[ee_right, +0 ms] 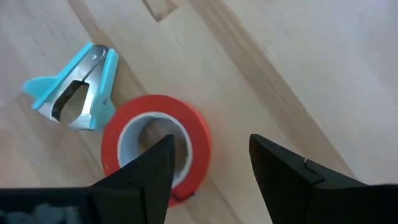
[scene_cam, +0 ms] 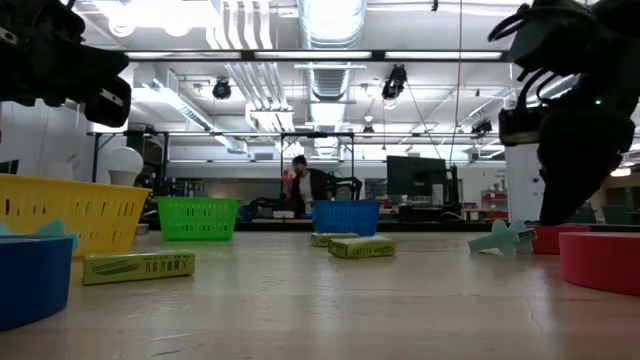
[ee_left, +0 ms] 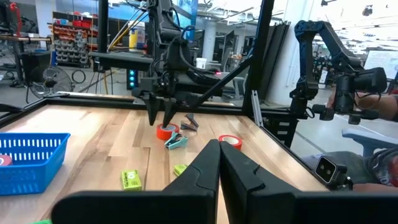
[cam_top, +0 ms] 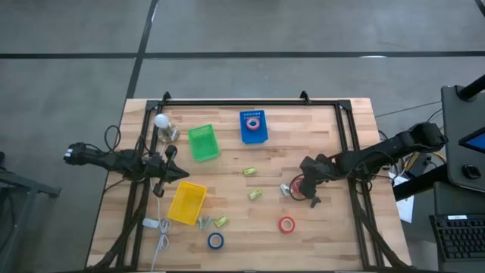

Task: Pick and place Stapler, Stapler remover, tape
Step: Put the top red tape into the blue bin

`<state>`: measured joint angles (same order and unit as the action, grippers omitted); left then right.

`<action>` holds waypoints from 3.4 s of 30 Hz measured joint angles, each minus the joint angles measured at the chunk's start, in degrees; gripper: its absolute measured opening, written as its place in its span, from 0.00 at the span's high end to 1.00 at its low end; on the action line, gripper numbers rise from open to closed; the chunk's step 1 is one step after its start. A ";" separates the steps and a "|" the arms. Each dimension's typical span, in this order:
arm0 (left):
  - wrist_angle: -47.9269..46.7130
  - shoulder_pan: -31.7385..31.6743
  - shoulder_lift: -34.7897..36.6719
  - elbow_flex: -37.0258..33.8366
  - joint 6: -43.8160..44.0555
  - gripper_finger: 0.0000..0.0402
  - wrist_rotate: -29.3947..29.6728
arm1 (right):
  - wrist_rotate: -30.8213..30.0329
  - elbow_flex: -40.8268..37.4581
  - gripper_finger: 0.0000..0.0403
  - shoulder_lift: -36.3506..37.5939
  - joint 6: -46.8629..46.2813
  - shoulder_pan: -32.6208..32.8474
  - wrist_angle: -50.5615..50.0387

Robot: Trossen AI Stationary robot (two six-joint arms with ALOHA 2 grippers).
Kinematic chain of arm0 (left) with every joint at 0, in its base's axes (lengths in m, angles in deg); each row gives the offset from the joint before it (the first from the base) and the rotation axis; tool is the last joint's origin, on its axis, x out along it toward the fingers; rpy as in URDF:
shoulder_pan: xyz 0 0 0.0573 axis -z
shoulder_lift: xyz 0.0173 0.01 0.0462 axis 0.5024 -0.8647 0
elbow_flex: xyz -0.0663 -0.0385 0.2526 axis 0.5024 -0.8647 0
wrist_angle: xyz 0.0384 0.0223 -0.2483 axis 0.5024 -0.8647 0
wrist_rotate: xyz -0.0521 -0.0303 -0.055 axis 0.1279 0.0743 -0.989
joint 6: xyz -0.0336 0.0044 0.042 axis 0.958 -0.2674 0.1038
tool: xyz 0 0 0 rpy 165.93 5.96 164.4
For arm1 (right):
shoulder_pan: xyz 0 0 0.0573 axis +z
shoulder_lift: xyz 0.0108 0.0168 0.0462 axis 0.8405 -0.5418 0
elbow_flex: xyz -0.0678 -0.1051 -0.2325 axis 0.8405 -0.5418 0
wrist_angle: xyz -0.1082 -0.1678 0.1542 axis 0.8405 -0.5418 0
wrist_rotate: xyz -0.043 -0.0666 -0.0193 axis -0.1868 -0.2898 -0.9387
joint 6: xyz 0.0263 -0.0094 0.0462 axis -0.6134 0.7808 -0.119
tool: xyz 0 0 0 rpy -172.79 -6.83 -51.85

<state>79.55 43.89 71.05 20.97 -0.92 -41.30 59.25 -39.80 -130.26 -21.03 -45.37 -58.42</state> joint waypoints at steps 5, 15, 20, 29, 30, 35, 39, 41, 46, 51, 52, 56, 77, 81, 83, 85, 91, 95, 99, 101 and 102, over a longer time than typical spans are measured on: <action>0.00 0.00 -0.02 0.00 0.00 0.96 0.02 | -0.05 0.39 0.50 -4.57 0.92 0.72 0.78; 0.00 0.00 -0.02 0.00 0.00 0.96 0.04 | -0.15 1.01 0.57 -5.52 1.18 0.70 0.65; 0.00 0.00 -0.02 0.00 0.01 0.96 0.07 | 0.06 1.55 0.66 -4.42 1.81 0.70 1.02; 0.01 -0.01 -0.02 0.00 0.01 0.96 0.24 | -0.35 1.90 0.89 -4.33 3.43 0.54 1.06; 0.01 -0.02 -0.02 0.00 0.00 0.96 0.24 | -0.57 2.11 0.91 -4.33 3.63 0.54 1.08; 0.02 -0.01 -0.02 -0.02 0.00 0.96 0.24 | -2.46 3.86 0.91 -4.31 4.53 0.54 0.91; 0.02 -0.01 -0.02 -0.01 0.00 0.96 0.23 | -4.40 5.93 0.87 -4.31 5.87 0.50 0.69; 0.01 -0.02 -0.02 -0.01 0.00 0.96 0.23 | -5.57 7.19 0.87 -4.31 7.44 0.50 0.58; 0.01 -0.02 -0.02 -0.02 0.02 0.96 0.22 | -8.80 10.37 0.88 -4.31 10.86 0.50 0.50; 0.02 0.00 -0.02 -0.01 0.02 0.96 0.21 | -9.31 13.49 0.89 -4.31 13.89 0.50 0.47; 0.02 0.00 -0.02 0.00 0.02 0.96 0.20 | -9.42 14.05 0.89 -4.31 14.14 0.50 0.51; 0.01 -0.02 -0.02 0.00 0.02 0.96 0.20 | -10.09 15.84 0.88 -4.29 14.97 0.51 0.50; 0.00 -0.01 -0.02 -0.01 0.00 0.96 0.00 | -10.57 18.71 0.88 -4.29 23.40 -7.19 5.44; 0.00 -0.02 -0.02 -0.02 0.00 0.96 0.02 | -10.36 19.55 0.88 -4.29 25.02 -8.65 5.61; 0.00 -0.01 -0.02 -0.01 0.00 0.96 0.02 | -10.41 20.25 0.89 -4.27 25.32 -9.58 5.67; 0.00 0.00 -0.02 -0.02 0.00 0.96 0.04 | -10.45 20.59 0.89 -4.27 26.24 -10.36 6.38; 0.00 -0.01 -0.02 0.00 0.00 0.96 0.04 | -10.43 20.59 0.88 -4.66 26.88 -11.00 10.16; 0.00 -0.01 -0.02 -0.01 0.01 0.96 0.08 | -10.43 20.59 0.89 -6.17 26.78 -11.00 10.45; 0.02 -0.02 -0.02 0.00 0.02 0.96 0.24 | -10.38 20.59 0.89 -8.34 26.51 -11.00 10.90; 0.02 -0.02 -0.02 -0.02 0.00 0.96 0.24 | -10.38 20.59 0.88 -9.52 26.46 -10.98 11.06; 0.02 0.00 -0.02 0.00 0.00 0.96 0.24 | -10.37 20.59 0.88 -10.05 26.44 -10.98 11.53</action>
<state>79.57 43.89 71.02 20.97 -0.92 -41.06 48.88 -19.21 -140.32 5.42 -56.35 -46.89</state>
